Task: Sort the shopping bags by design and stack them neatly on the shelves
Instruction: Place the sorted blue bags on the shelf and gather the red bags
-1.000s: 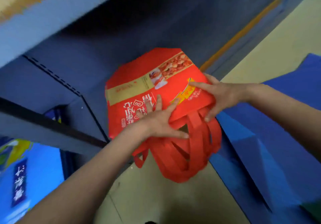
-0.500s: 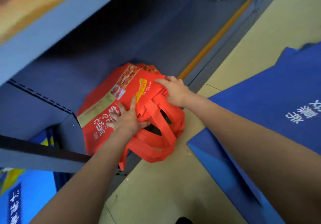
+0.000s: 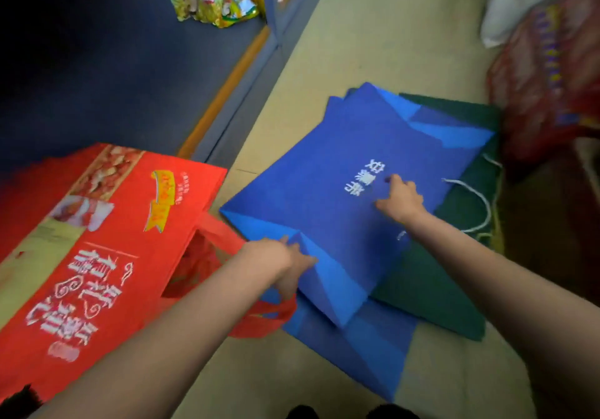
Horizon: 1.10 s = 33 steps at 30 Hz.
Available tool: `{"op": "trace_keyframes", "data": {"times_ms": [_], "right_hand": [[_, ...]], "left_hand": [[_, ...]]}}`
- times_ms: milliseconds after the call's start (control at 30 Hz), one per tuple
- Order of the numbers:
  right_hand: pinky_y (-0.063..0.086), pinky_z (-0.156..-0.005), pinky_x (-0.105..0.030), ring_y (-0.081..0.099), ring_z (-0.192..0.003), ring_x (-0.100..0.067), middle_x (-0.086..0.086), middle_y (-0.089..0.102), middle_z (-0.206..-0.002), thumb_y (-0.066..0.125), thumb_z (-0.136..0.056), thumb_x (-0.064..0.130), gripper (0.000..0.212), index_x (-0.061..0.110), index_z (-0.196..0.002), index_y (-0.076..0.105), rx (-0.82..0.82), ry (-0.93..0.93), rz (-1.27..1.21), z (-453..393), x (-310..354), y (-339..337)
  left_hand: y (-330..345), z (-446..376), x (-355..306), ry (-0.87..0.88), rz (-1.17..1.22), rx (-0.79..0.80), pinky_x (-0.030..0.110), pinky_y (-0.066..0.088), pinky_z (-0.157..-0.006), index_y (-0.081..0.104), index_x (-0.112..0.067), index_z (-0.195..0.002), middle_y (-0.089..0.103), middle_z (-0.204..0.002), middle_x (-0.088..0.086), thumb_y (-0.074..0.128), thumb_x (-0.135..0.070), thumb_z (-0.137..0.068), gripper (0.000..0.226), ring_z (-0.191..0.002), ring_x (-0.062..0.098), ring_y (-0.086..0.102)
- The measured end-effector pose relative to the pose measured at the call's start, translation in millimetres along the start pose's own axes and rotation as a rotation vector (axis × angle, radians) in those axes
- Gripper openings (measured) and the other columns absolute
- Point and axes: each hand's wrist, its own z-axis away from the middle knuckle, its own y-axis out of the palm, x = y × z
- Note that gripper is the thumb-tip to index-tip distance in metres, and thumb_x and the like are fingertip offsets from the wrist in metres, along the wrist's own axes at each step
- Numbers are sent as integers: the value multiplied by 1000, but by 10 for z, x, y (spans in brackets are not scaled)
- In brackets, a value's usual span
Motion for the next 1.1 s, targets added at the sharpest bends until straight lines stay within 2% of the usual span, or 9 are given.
{"op": "trace_keyframes", "data": {"times_ms": [100,200,400,567,667,733,900,1033,1100], "right_hand": [[32,-104,-35,41,-126,-37,-19,35,-141,63,-87,20,64,9,-141,31,60,141,-75,219,-585,-228],[36,-98,-30,48,-121,-29,-17,46,-135,69,-84,17,68,9,-140,32,89,104,-207,394,-776,-240],[28,-108,-32,33,-134,-26,-14,31,-145,66,-86,25,75,24,-148,22,237,-450,-176,446,296,246],[36,-106,-37,41,-125,-25,-15,37,-139,63,-88,36,72,28,-147,24,445,-603,-202,442,1150,770],[39,-99,-23,51,-114,-13,-9,44,-136,56,-93,31,61,21,-146,27,509,-601,-331,545,1467,1036],[43,-80,-10,59,-91,5,-3,56,-114,54,-95,17,57,12,-146,27,563,-598,-485,637,1636,1172],[43,-100,-32,52,-109,-17,-13,50,-132,66,-84,2,71,12,-143,29,559,-647,-558,796,1865,1375],[49,-73,-32,57,-79,-20,-7,60,-85,60,-84,-5,69,15,-141,27,517,-670,-608,807,1949,1269],[49,-77,-34,58,-75,-19,2,57,-71,60,-84,-4,72,14,-143,23,400,-660,-645,779,1979,1242]], "left_hand": [[-152,-185,-47,-20,24,-55,48,15,-116,5,-25,-151,10,-156,14,67,-28,-83,92,-144,37,6],[-75,-184,161,-295,-39,-142,55,14,-114,16,-21,-149,17,-154,15,59,-30,-89,75,-142,42,11],[196,191,507,-486,-97,-421,64,-5,-108,25,-20,-147,10,-158,11,35,-36,-97,53,-143,42,-2],[507,493,633,-586,179,-665,65,0,-108,12,-25,-150,-1,-159,9,44,-48,-92,70,-143,41,-7],[771,627,684,-711,339,-612,67,2,-107,-2,-25,-151,-12,-156,17,49,-61,-86,90,-140,47,-10],[910,701,721,-767,382,-583,68,2,-106,-10,-21,-150,-15,-155,22,50,-66,-82,102,-139,50,-12],[1060,769,693,-826,509,-620,68,1,-106,-22,-18,-147,-20,-152,27,53,-73,-75,117,-136,53,-15],[952,735,685,-842,604,-659,66,1,-107,-21,-15,-147,-23,-152,25,63,-56,-78,116,-137,51,-16],[917,784,795,-835,627,-680,65,4,-108,-13,-17,-149,-18,-155,16,63,-38,-84,102,-140,47,-11]]}}
